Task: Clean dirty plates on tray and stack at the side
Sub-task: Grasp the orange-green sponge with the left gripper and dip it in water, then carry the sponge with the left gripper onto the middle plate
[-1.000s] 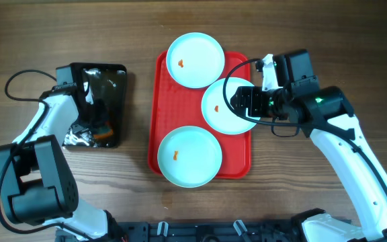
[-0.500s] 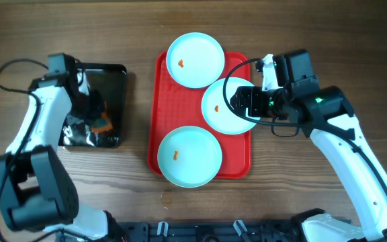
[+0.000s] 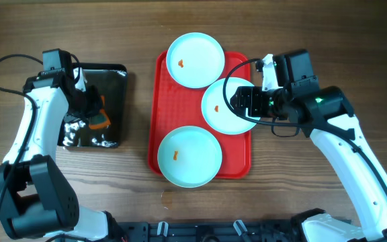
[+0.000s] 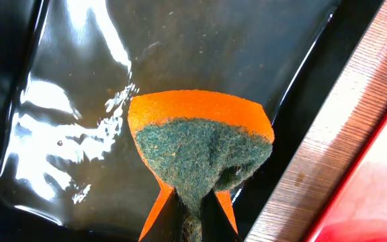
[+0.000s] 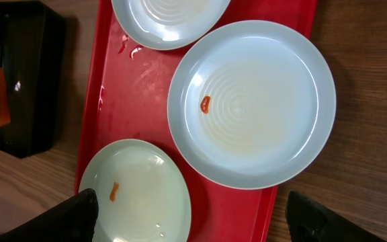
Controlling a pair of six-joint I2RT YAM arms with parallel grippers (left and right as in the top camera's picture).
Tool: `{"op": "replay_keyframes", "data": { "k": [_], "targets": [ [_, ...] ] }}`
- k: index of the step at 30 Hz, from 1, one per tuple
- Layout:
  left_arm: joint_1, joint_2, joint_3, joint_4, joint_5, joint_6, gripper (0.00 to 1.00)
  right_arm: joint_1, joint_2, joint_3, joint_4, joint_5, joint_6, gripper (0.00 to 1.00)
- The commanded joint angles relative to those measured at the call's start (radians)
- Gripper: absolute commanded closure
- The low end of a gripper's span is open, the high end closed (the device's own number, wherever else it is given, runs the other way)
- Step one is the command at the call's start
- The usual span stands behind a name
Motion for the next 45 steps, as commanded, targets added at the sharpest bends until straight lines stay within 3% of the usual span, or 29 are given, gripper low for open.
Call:
{"op": "replay_keyframes", "data": {
  "k": [1,11,17,23,28,31,36,40,42,45],
  "targets": [
    [-0.005,-0.013,0.012,-0.001,0.055,0.010,0.96,0.004,0.008,0.000,-0.001,-0.008,0.008,0.10],
    [-0.053,-0.013,0.013,0.007,0.082,0.047,0.96,0.004,0.008,0.000,-0.001,-0.008,0.008,0.10],
    [-0.198,-0.019,0.060,0.026,0.320,0.056,0.96,0.004,0.009,0.000,-0.002,-0.005,0.021,0.12],
    [-0.446,-0.012,0.070,0.244,0.351,-0.096,0.96,0.003,0.050,0.000,-0.041,0.148,0.143,0.13],
    [-0.614,0.030,0.070,0.432,0.342,-0.223,0.96,-0.029,0.113,0.000,-0.043,0.187,0.161,0.14],
    [-0.685,0.088,0.070,0.516,0.332,-0.311,0.96,-0.089,0.176,0.000,-0.027,0.188,0.157,0.22],
    [-0.733,0.169,0.070,0.571,0.332,-0.361,0.96,-0.171,0.275,0.000,0.005,0.150,0.091,0.46],
    [-0.739,0.207,0.070,0.578,0.332,-0.363,0.96,-0.222,0.378,0.000,0.030,0.059,-0.027,0.54],
    [-0.738,0.222,0.070,0.578,0.332,-0.363,0.96,-0.254,0.469,0.000,0.072,-0.088,-0.153,0.60],
    [-0.738,0.224,0.070,0.581,0.332,-0.363,0.96,-0.275,0.543,0.000,0.104,-0.134,-0.159,0.65]
  ]
}}
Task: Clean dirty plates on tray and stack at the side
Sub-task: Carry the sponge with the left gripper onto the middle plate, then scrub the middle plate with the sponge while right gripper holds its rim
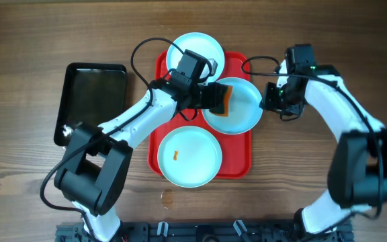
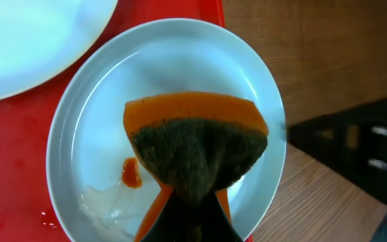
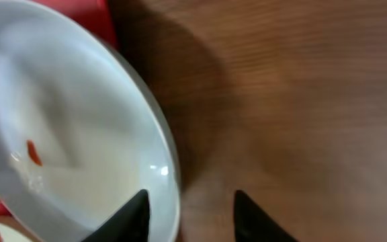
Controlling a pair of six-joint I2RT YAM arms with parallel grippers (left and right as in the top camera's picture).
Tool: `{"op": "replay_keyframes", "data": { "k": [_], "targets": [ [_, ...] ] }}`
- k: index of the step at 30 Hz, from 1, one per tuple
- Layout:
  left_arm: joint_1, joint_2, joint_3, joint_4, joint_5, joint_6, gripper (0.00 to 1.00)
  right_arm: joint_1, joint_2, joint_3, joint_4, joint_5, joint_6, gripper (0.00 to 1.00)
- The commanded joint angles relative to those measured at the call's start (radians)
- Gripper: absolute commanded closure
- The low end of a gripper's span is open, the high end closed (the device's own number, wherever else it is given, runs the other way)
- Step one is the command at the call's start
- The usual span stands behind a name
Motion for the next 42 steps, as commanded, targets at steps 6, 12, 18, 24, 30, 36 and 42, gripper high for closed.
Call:
{"op": "replay_keyframes", "data": {
  "k": [6,12,18,24,30,36,42],
  "targets": [
    [0.002,0.012,0.013,0.018,0.009,-0.017,0.96,-0.037,0.151,0.000,0.053,-0.153,-0.098,0.76],
    [-0.005,0.031,0.013,0.031,0.009,-0.021,0.96,-0.037,0.140,0.001,0.050,-0.154,-0.096,0.81],
    [-0.005,0.038,0.013,0.032,0.009,-0.021,0.96,-0.037,0.103,0.001,0.042,-0.202,-0.098,0.83],
    [-0.005,0.038,0.013,0.031,0.009,-0.021,0.96,-0.037,0.025,0.001,0.028,-0.201,-0.098,0.87],
    [-0.007,0.038,0.013,0.032,0.009,-0.046,0.96,-0.037,-0.017,0.001,0.026,-0.201,-0.088,0.95],
    [-0.040,0.057,0.013,0.037,0.009,-0.103,0.96,-0.029,-0.016,0.000,0.026,-0.188,-0.088,0.94],
    [-0.054,0.090,0.013,0.054,0.007,-0.129,0.96,-0.027,-0.014,0.000,0.012,-0.136,-0.100,0.65]
  ]
}}
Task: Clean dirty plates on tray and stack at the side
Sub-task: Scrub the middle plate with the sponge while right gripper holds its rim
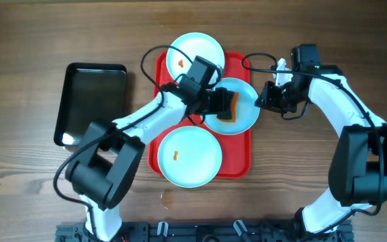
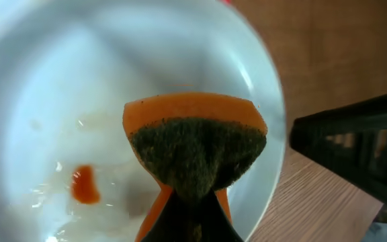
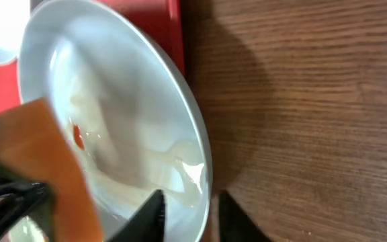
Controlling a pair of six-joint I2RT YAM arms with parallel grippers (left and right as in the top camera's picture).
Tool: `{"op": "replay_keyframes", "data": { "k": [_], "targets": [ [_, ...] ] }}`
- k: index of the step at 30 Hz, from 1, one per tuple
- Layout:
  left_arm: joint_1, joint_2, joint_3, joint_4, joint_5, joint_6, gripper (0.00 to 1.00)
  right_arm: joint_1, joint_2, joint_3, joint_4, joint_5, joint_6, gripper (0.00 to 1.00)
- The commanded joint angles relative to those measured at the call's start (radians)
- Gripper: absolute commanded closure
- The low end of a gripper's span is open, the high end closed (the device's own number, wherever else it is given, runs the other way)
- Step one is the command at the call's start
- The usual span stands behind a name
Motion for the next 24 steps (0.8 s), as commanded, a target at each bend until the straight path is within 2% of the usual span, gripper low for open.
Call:
{"op": "replay_keyframes", "data": {
  "k": [1,3,6,11,18,24],
  "targets": [
    [-0.002,0.026,0.013,0.010,0.004,-0.032,0.96,0.005,-0.017,0.001,-0.003,0.040,-0.015,0.64],
    [0.006,0.026,0.013,0.018,0.005,-0.033,0.96,0.005,-0.017,-0.006,0.002,0.040,-0.022,0.64],
    [0.020,0.026,0.013,0.017,0.005,-0.032,0.96,0.006,-0.017,-0.040,0.035,0.032,-0.021,0.73],
    [0.024,0.026,0.013,0.021,0.005,-0.032,0.96,0.007,-0.016,-0.098,0.131,-0.032,-0.002,0.76],
    [0.024,0.026,0.013,0.034,0.010,-0.032,0.96,0.014,-0.016,-0.101,0.164,-0.027,0.015,0.77],
    [0.024,0.026,0.013,0.053,0.023,-0.032,0.96,0.019,-0.016,-0.104,0.176,-0.018,0.016,0.92]
  ]
}}
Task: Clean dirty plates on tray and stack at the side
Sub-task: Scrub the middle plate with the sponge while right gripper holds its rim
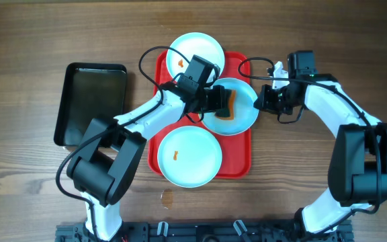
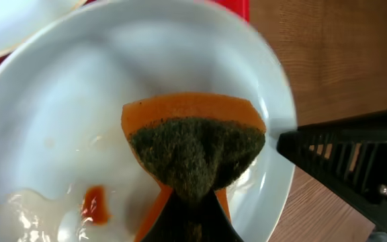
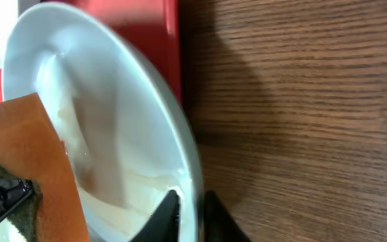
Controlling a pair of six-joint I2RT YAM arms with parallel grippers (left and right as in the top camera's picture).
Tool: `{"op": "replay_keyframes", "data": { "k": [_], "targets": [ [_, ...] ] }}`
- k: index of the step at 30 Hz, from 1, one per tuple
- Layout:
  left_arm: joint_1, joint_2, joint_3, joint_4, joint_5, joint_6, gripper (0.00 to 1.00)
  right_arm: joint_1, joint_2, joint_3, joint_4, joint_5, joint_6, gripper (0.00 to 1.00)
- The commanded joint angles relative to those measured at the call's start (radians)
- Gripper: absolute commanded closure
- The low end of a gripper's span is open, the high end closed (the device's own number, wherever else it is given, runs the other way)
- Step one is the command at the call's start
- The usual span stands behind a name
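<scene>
A red tray [image 1: 158, 94] carries three pale blue plates. The middle plate [image 1: 242, 122] overhangs the tray's right edge and bears a red stain [image 2: 94, 202] amid wet smears. My left gripper [image 2: 192, 205] is shut on an orange sponge [image 2: 193, 144], green scouring face down on that plate [image 2: 52, 101]; from overhead the sponge [image 1: 228, 105] sits near the plate's centre. My right gripper [image 3: 188, 208] is shut on the plate's right rim [image 3: 180, 128], one finger inside and one outside. The far plate [image 1: 195, 60] and near plate [image 1: 190, 156] each carry a small orange stain.
A black tray [image 1: 91, 104] lies on the wooden table [image 1: 328, 40] left of the red tray. Both arms reach over the red tray from either side, their cables looping above its far end.
My right gripper's fingers have drawn together onto the middle plate's rim. The sponge has shifted slightly on the plate, away from the red stain, which still shows.
First my left gripper held the sponge over the black tray while my right gripper hung open above the middle plate. Then the sponge hovered over that plate, with the right fingers open at its rim. After that the sponge sat on the plate; now the rim is clamped.
</scene>
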Motion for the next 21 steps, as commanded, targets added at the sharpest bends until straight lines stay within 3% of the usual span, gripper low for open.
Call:
{"op": "replay_keyframes", "data": {
  "k": [1,6,8,10,17,21],
  "targets": [
    [0.003,0.002,0.013,0.021,0.027,-0.010,0.96,0.006,-0.016,-0.010,0.008,-0.011,0.002,0.93],
    [0.003,0.002,0.013,0.031,0.027,-0.010,0.96,0.006,-0.016,-0.010,0.006,0.004,0.003,0.94],
    [0.003,0.002,0.013,0.031,0.027,-0.010,0.96,0.006,-0.016,-0.010,0.005,0.010,0.002,0.82],
    [0.003,0.002,0.013,0.030,0.028,-0.010,0.96,0.006,-0.016,-0.014,0.008,0.011,0.002,0.79],
    [0.003,0.002,0.013,0.020,0.027,-0.009,0.96,0.006,-0.014,-0.060,0.058,-0.003,0.002,0.81],
    [0.003,0.002,0.013,0.019,0.027,-0.009,0.96,0.006,-0.014,-0.087,0.100,-0.021,0.011,0.87]
  ]
}}
